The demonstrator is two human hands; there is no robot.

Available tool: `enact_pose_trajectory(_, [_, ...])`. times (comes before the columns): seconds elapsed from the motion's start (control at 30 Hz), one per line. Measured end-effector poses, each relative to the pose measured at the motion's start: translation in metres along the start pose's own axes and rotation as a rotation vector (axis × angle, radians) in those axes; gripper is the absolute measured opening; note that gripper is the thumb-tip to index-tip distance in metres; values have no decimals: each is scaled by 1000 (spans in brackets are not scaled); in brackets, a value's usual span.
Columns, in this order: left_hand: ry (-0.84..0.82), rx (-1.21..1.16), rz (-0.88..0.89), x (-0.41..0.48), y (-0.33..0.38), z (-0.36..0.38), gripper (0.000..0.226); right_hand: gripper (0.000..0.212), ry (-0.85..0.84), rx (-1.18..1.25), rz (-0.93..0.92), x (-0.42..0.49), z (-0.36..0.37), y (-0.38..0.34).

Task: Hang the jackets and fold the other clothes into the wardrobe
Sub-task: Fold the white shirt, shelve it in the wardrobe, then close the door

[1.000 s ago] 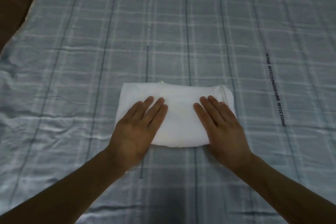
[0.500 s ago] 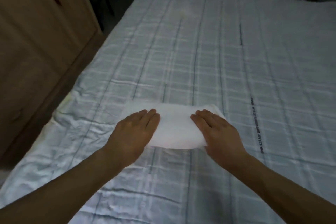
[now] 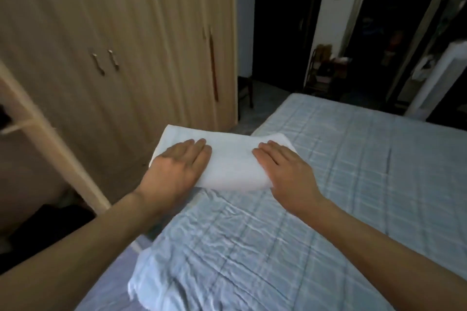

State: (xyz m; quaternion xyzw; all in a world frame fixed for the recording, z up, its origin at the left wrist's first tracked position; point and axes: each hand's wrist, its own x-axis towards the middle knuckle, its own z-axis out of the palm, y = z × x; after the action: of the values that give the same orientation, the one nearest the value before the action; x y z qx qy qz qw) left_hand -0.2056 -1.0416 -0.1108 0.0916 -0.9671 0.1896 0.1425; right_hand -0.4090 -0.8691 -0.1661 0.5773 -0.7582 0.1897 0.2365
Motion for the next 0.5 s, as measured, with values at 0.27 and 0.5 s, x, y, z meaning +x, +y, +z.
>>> enact_pose_trajectory(0.27, [173, 262, -191, -118, -103, -103, 46, 42, 288, 101, -252, 107, -42, -146])
enact_pose_trajectory(0.5, [188, 363, -385, -241, -196, -137, 72, 41, 423, 137, -433, 182, -40, -295])
